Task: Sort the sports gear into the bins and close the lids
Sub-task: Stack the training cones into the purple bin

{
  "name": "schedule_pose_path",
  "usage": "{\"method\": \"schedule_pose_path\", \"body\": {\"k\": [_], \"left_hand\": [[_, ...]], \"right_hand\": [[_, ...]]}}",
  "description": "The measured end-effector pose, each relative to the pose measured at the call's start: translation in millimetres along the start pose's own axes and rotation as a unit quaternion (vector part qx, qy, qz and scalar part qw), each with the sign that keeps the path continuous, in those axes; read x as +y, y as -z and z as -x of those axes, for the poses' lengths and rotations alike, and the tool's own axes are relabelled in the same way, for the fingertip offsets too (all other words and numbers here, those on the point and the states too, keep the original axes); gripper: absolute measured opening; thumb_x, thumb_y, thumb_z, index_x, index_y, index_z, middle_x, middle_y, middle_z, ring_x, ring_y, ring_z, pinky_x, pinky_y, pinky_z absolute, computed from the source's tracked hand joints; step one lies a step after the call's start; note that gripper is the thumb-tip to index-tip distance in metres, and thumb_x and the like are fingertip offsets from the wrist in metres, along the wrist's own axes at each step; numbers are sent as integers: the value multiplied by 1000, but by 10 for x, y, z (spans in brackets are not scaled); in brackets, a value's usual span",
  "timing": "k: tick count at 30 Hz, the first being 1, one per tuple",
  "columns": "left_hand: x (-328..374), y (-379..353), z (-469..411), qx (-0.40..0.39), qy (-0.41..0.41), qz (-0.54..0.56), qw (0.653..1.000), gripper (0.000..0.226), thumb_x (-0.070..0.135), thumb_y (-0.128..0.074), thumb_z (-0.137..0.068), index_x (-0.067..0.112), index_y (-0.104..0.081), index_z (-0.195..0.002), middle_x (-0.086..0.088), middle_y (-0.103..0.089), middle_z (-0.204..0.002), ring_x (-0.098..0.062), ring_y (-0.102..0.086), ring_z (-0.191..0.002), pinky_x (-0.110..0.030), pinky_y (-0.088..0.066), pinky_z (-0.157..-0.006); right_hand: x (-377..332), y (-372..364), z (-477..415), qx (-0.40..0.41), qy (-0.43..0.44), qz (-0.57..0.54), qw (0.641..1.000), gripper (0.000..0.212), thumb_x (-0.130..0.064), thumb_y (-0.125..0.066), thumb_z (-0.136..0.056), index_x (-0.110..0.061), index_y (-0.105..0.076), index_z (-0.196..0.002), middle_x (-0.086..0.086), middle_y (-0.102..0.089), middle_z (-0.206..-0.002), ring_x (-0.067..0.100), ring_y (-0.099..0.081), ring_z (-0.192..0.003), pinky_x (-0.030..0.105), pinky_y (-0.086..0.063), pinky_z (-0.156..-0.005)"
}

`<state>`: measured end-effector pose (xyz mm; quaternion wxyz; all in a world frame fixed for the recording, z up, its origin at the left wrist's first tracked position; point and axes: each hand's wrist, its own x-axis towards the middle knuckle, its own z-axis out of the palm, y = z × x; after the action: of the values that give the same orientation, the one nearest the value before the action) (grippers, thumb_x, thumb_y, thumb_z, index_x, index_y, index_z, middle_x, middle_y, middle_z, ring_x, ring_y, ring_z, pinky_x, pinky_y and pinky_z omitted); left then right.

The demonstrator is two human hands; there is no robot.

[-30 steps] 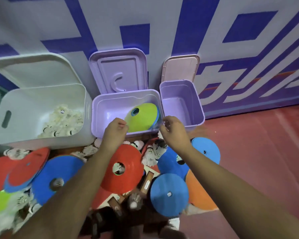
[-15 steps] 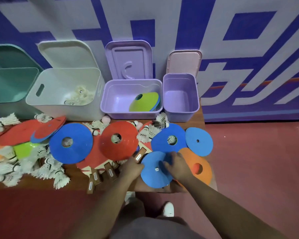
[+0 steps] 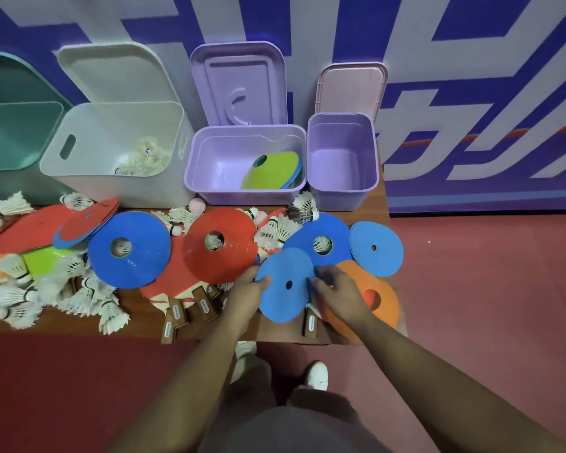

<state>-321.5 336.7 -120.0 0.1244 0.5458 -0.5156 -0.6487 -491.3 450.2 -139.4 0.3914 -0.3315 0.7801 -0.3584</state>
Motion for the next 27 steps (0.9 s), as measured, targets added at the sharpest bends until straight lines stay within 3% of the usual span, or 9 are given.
{"method": "schedule_pose_path", "body": {"k": [2,5,7,10,13,15,21,25,27], "left_hand": [[186,-7,0,-9,-21,62,998,17,13,-53,-97,21,-65,-108,-5,-69,-111,-25,-66,-100,-40,-54,-79],[420,-93,-71,-37,-39,125,991,29,14,-51,-98,18,-60,-125,-4,-66,-123,-24,-64,-111,-45,-52,-91],[532,-237,-146,-52,-36,158,985,34,13,-49,-99,15,-55,-132,-6,-64,-128,-26,-62,-115,-48,-50,-95],[617,-469,-252,-47,-21,196,979,30,13,-46,-100,15,-56,-128,-9,-63,-127,-29,-61,-115,-52,-47,-95],[614,-641,-361,-43,-5,190,981,35,15,-48,-99,15,-52,-134,-9,-63,-128,-31,-62,-113,-54,-50,-91],[588,-691,-436,-42,2,177,983,31,16,-49,-99,17,-55,-130,-8,-65,-126,-30,-63,-112,-55,-51,-91],[531,-830,-625,-54,20,162,985,23,18,-51,-99,20,-59,-120,-7,-67,-121,-27,-66,-109,-51,-52,-92],[494,-894,-717,-64,25,152,986,28,18,-52,-99,15,-57,-126,-9,-67,-123,-30,-63,-113,-54,-50,-95],[475,-915,-772,-65,28,144,987,29,18,-52,-99,14,-56,-127,-9,-66,-124,-30,-63,-114,-56,-49,-95]], "right_hand": [[-1,155,-63,39,-6,-27,999,17,-25,-59,-95,-12,-64,-103,-4,-65,-94,12,-60,-87,19,-45,-73],[106,479,-224,122,-46,-35,991,18,-24,-59,-94,-7,-63,-98,5,-68,-92,22,-62,-88,34,-47,-79],[265,717,-355,179,-78,-6,981,23,-24,-60,-93,-3,-63,-102,10,-68,-98,27,-62,-94,34,-45,-79],[575,960,-569,214,-155,59,963,49,-35,-66,-88,0,-56,-120,22,-60,-119,35,-53,-115,38,-42,-89],[827,1052,-725,203,-267,98,937,78,-56,-72,-76,-1,-48,-125,25,-51,-124,37,-44,-122,41,-40,-96],[931,1053,-796,184,-294,96,933,85,-57,-76,-72,1,-46,-127,25,-51,-127,37,-42,-126,41,-39,-101],[1217,1057,-949,202,-311,66,926,42,-28,-69,-82,-2,-59,-113,21,-61,-118,38,-55,-113,44,-48,-92],[1289,1060,-1007,192,-323,29,926,62,-42,-77,-76,1,-57,-117,18,-59,-117,36,-53,-116,41,-47,-92],[1298,1080,-1046,192,-324,-10,926,46,-30,-76,-77,-1,-61,-108,17,-65,-108,34,-62,-105,40,-53,-82]]}}
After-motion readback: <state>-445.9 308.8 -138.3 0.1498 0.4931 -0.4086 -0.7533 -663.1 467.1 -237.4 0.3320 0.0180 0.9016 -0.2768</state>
